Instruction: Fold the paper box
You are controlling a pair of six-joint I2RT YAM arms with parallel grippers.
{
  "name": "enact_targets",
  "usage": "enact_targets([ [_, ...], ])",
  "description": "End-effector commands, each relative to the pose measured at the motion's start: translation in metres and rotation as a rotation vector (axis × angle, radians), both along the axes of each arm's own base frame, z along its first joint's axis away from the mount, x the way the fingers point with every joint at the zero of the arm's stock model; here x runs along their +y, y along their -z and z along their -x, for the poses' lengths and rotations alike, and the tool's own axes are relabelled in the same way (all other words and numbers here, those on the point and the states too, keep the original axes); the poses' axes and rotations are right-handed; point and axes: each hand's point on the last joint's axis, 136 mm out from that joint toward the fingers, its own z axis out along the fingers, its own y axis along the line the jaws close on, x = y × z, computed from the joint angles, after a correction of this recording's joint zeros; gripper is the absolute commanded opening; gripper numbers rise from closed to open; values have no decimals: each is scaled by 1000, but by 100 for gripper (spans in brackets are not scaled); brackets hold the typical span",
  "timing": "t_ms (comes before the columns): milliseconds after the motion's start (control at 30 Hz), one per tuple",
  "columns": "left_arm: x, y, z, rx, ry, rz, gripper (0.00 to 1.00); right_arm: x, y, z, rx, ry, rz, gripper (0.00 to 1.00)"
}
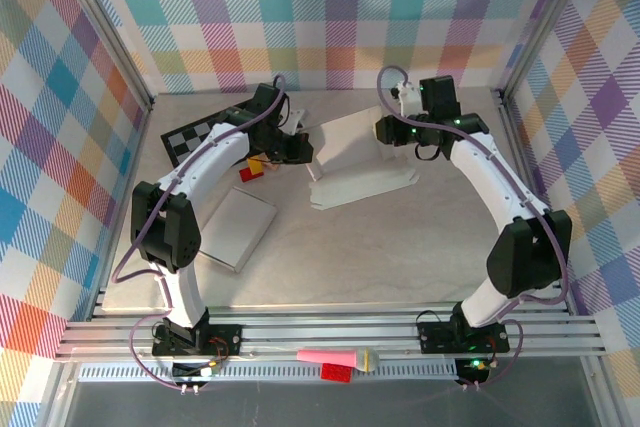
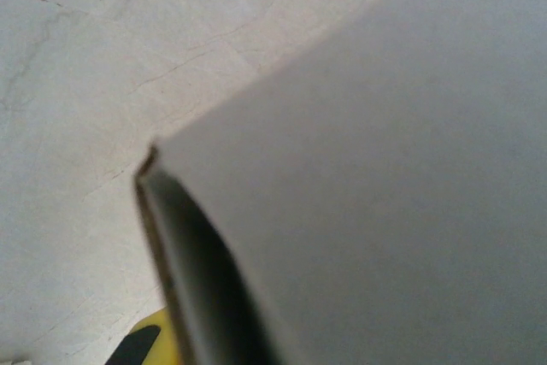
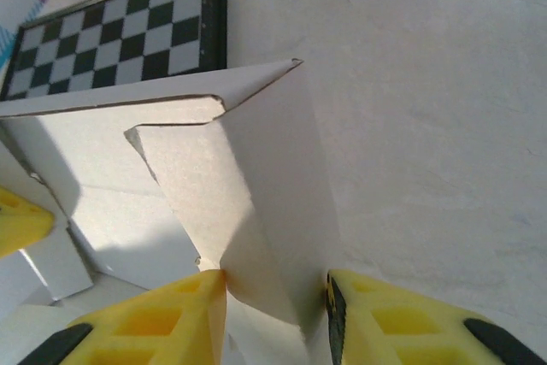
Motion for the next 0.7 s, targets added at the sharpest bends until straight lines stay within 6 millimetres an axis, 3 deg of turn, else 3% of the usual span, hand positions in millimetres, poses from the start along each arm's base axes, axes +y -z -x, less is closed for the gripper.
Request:
enact_targets([
  [0, -27, -42, 2, -108, 97, 94, 0, 2, 18, 3, 47, -23, 88, 37],
  [200, -29, -43, 4, -111, 112, 85, 0, 0, 32, -5, 68, 16, 172, 35],
  [333, -32, -41, 5, -108, 119, 74, 0, -1, 40, -11, 78, 75, 240, 21],
  [500, -32, -37, 3, -106, 102, 47, 0, -17, 41, -15, 62, 267, 349, 0],
  [667, -31, -27, 0, -92, 67, 8, 0, -36, 38, -1, 51, 492, 471, 0],
])
